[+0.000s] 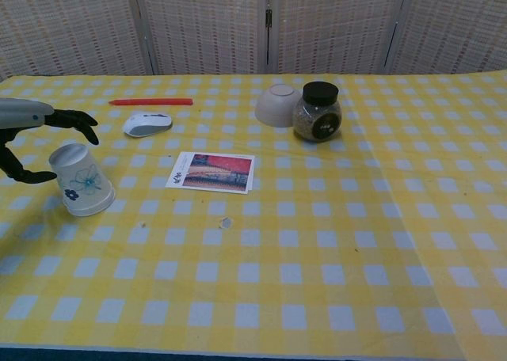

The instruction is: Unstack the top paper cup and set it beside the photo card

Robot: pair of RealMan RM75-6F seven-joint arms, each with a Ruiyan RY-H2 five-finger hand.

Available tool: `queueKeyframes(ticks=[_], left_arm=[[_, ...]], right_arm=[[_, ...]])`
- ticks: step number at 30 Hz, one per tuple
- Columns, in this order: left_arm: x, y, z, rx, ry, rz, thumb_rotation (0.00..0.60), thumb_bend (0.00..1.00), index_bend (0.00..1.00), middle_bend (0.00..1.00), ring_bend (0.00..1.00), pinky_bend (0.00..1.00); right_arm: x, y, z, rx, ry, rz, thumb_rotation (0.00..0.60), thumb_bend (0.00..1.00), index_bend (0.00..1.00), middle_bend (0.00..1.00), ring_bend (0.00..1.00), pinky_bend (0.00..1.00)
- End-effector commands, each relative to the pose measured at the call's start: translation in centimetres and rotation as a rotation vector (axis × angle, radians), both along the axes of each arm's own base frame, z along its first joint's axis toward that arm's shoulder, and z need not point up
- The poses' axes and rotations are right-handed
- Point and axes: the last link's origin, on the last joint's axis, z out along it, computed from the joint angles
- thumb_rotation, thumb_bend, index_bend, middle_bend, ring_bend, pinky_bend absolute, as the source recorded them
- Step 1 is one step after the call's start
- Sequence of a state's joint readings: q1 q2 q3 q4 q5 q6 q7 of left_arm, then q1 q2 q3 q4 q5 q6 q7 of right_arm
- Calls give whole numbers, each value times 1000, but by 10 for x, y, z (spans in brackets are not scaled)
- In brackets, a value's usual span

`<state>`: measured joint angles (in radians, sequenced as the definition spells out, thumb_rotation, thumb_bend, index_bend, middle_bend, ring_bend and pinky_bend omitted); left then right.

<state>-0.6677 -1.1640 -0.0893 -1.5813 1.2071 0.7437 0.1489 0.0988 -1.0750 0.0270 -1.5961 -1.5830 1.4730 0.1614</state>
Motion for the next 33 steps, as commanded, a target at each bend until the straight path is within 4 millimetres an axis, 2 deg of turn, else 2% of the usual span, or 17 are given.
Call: queueKeyframes(ticks=[1, 33], left_arm=[[1, 1, 0, 4, -3, -1, 600, 437, 246, 42, 41, 18], [3, 3, -1, 56, -11, -13, 600, 438, 380, 79, 76, 50]], right_arm=[[-1, 0, 0, 0, -2, -2, 600, 280, 0, 0, 94, 0], [-5, 0, 0, 6, -7, -17, 600, 279, 0, 0, 91, 0]])
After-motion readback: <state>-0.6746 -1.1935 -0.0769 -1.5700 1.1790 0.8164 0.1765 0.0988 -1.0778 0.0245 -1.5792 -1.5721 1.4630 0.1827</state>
